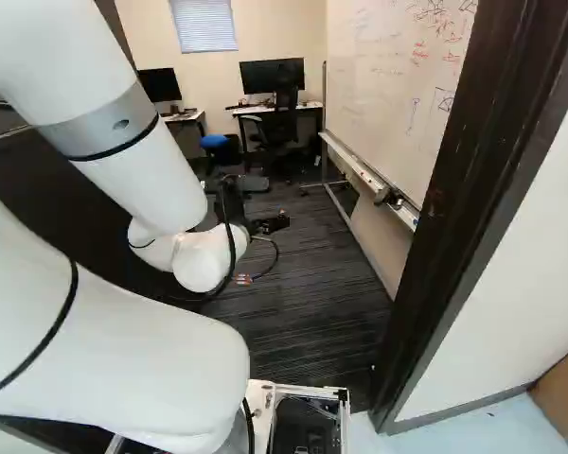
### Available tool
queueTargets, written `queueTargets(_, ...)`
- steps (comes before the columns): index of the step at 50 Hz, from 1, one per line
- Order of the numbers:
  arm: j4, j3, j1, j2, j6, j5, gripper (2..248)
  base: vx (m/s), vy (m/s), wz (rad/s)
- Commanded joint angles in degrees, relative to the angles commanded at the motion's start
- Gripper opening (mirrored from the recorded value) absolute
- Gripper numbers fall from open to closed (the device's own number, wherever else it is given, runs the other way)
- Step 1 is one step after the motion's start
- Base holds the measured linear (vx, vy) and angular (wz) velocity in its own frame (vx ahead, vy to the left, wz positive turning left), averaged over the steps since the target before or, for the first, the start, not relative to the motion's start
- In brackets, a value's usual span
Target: Open the door and move inside
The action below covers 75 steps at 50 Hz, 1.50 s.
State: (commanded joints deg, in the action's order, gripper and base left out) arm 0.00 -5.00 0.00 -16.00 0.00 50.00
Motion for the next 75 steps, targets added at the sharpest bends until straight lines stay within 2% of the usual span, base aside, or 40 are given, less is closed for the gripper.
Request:
queueTargets(36,0.00,0.00,0.00,0.00,0.00,0.00,247,0.145,-0.009,0.097)
queueTargets(75,0.00,0.00,0.00,0.00,0.00,0.00,247,0.157,0.018,0.252)
